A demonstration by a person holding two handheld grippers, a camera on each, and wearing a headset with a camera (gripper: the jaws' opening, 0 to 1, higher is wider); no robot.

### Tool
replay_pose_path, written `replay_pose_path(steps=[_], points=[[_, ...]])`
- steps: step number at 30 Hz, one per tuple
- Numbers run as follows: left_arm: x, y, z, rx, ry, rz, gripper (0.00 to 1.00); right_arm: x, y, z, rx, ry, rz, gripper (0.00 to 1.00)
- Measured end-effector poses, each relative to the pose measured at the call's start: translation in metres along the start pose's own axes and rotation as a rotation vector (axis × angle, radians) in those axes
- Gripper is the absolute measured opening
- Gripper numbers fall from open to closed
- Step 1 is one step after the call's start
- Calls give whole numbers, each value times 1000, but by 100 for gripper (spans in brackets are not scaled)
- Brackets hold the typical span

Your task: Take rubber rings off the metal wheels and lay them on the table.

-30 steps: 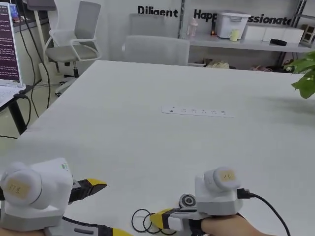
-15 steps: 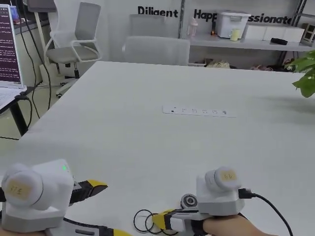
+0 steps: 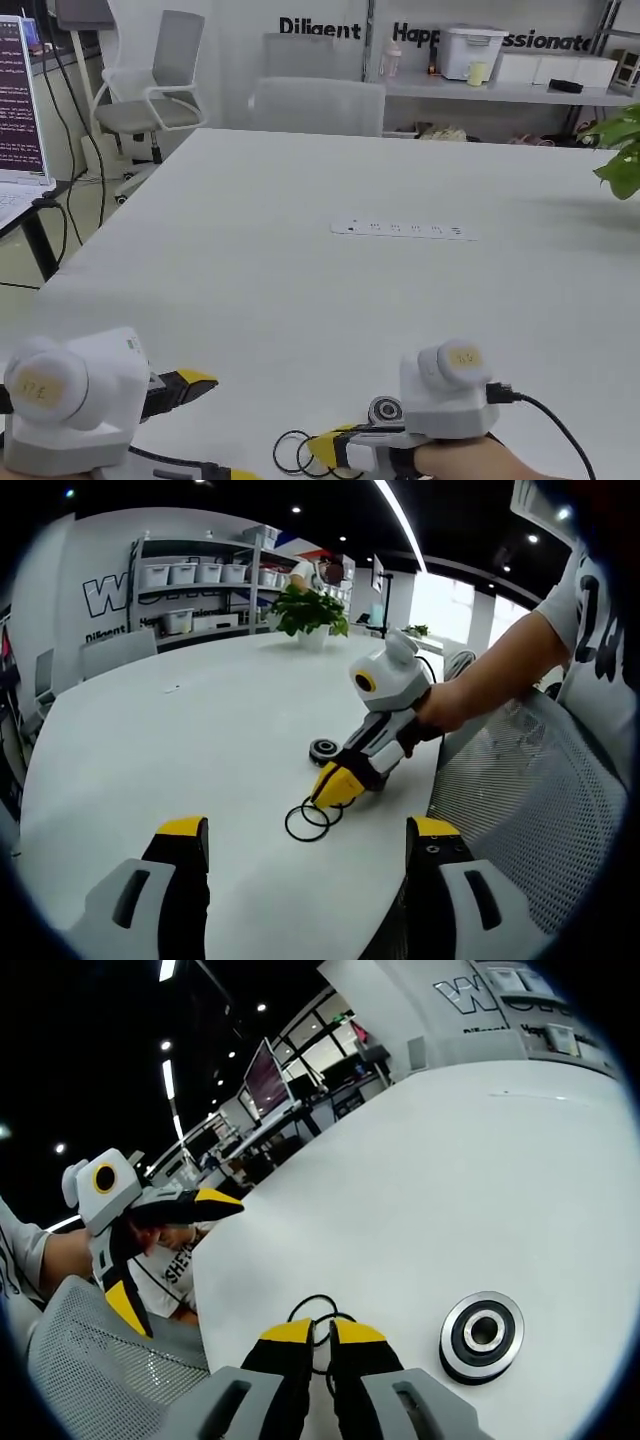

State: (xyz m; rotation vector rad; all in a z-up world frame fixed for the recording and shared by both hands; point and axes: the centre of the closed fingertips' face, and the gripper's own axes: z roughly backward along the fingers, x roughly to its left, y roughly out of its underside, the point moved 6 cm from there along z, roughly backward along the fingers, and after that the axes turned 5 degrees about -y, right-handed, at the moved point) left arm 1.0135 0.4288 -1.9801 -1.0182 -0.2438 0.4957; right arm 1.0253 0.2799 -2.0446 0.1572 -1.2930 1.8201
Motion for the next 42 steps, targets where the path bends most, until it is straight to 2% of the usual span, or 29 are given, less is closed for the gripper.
replay_pose_path(steps=[19,27,36,42], points=[[-2,-5,-5,2,10,-7,79,8,-7,7,-16,-24,38,11],[-3,-7,-6,0,15,-7,79,9,-16,17,-64,-48,36,13],[0,-12,-8,-12,14,0,79,1,-27,34,-123,-38,42,14],[2,-16,-10,-14,21,-3,79,-4,-30,45,-139,-20,66,14]])
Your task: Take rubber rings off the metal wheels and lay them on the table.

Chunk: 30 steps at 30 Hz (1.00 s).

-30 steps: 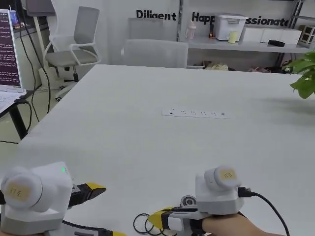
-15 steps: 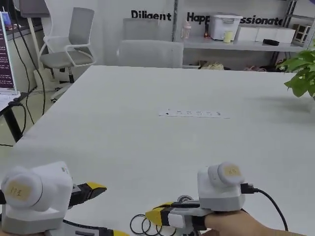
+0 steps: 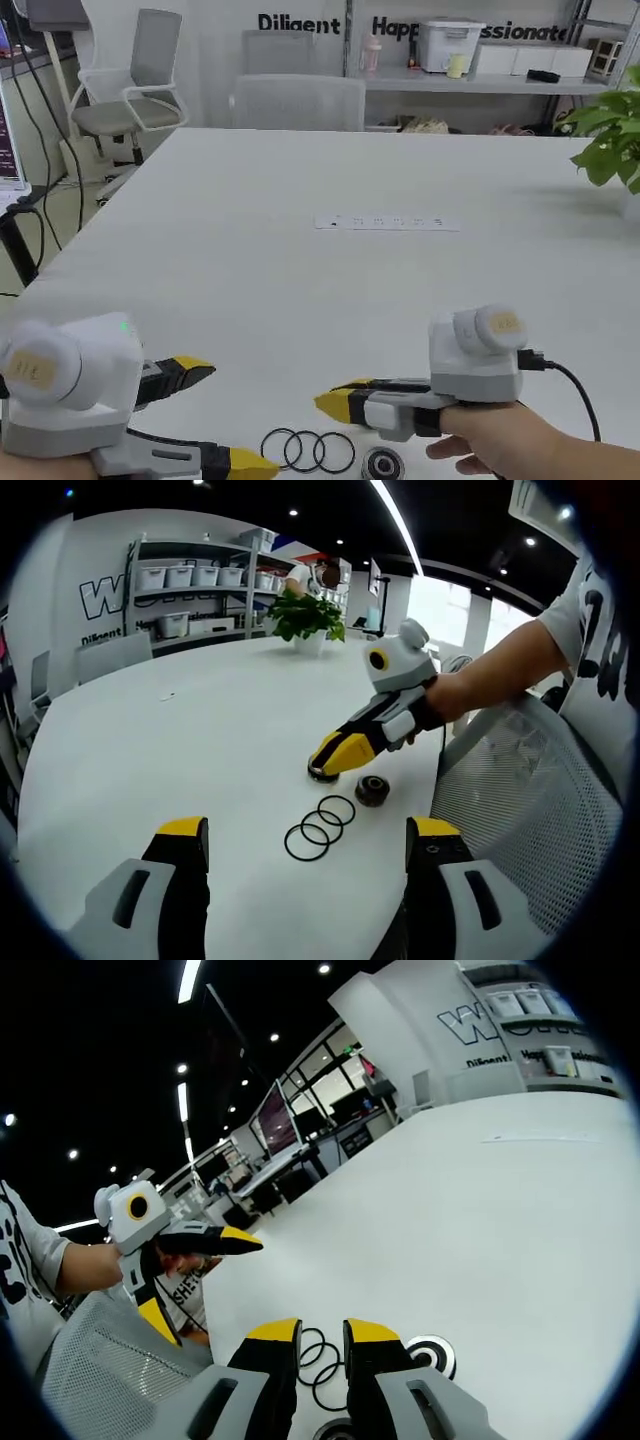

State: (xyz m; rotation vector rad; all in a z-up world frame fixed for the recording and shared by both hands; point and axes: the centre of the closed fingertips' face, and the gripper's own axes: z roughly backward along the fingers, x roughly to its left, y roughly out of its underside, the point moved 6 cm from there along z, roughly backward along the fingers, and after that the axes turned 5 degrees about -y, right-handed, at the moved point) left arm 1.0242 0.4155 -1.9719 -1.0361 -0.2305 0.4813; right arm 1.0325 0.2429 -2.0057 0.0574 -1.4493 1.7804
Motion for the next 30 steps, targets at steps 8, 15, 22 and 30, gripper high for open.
replay_pose_path(steps=[8,15,22,30], points=[[-3,-8,-7,0,20,-10,78,-9,-2,18,-8,33,36,17],[-5,-17,-15,-14,32,-21,77,-17,-4,32,-5,55,48,17],[-1,-25,-22,-19,40,-20,77,-25,-6,45,-16,84,62,19],[1,-33,-29,-29,42,-43,74,-36,-8,56,-25,120,87,22]])
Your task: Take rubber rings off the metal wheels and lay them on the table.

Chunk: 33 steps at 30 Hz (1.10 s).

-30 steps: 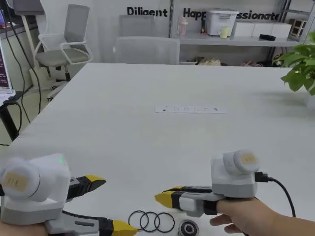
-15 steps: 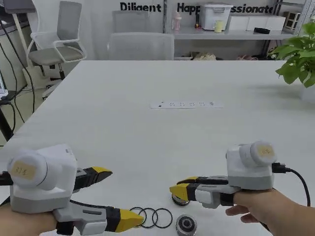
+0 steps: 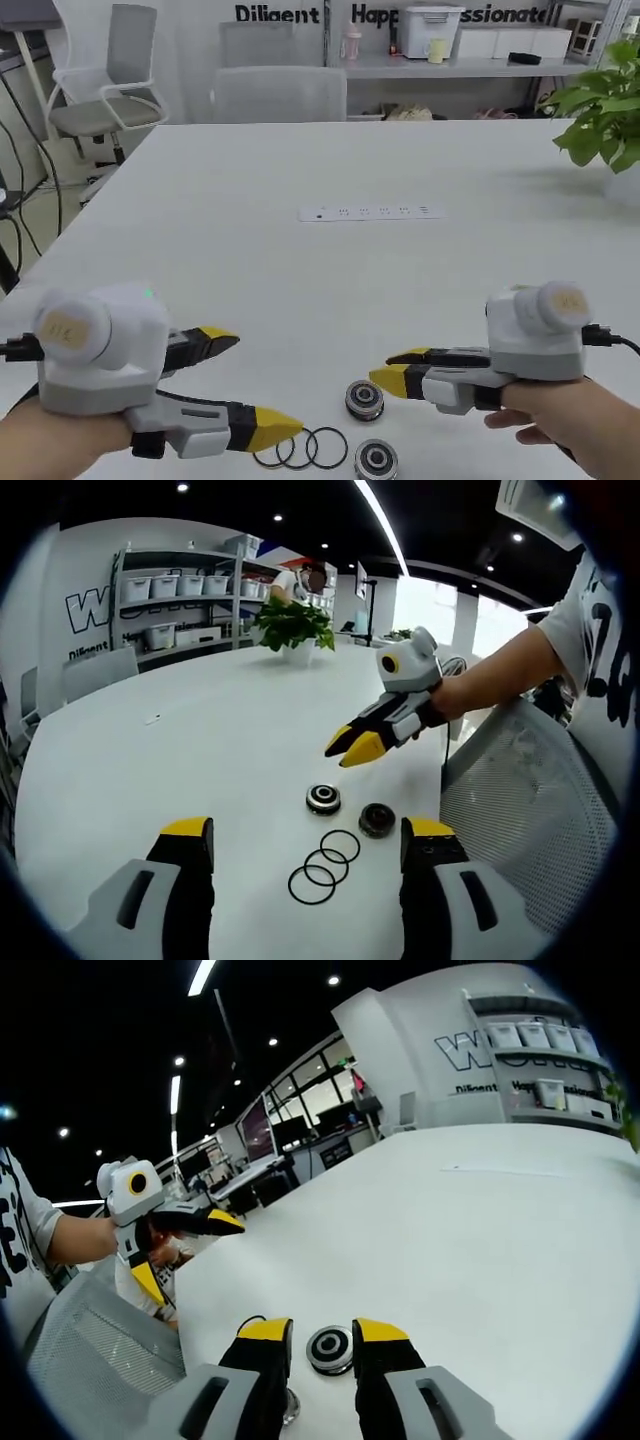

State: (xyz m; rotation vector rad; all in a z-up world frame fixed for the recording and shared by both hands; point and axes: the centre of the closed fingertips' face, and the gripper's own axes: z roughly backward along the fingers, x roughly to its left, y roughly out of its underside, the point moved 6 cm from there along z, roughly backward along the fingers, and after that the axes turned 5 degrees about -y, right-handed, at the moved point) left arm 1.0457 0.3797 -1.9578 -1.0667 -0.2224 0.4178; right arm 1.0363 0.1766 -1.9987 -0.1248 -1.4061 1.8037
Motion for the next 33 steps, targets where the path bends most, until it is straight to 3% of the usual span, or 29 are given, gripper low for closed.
replay_pose_path(steps=[22,33], points=[[4,-2,-28,29,31,-11,73,-13,14,4,95,8,112,24],[4,-2,-41,43,50,-27,67,-17,25,1,120,6,122,22]])
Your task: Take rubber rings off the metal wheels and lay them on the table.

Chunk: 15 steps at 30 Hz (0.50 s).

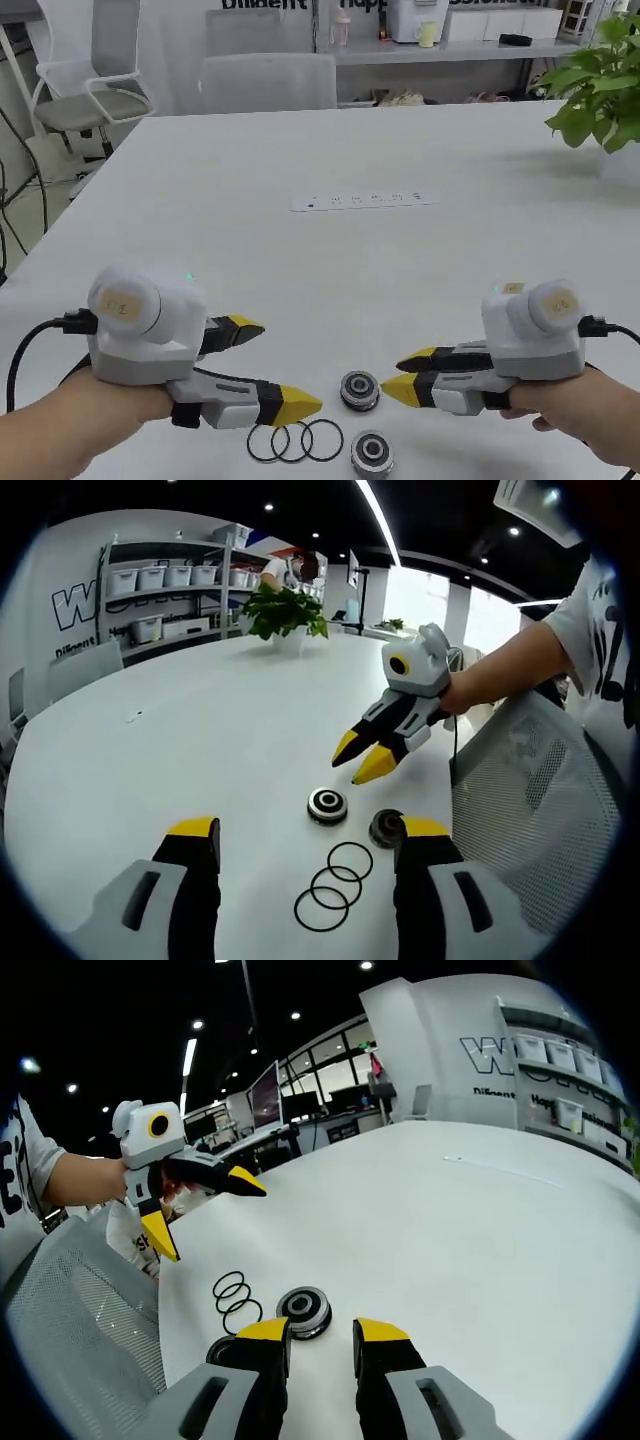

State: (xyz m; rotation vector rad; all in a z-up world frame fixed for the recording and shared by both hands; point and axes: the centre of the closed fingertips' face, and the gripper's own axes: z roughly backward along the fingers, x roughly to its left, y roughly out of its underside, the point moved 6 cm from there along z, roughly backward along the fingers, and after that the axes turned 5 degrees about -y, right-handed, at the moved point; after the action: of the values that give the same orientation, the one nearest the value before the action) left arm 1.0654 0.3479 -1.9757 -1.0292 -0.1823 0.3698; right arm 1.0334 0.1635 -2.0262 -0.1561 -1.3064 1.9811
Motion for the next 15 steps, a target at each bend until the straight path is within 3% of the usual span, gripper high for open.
replay_pose_path(steps=[15], points=[[-4,-5,-23,11,37,9,59,4,9,-9,41,-21,43,20]])
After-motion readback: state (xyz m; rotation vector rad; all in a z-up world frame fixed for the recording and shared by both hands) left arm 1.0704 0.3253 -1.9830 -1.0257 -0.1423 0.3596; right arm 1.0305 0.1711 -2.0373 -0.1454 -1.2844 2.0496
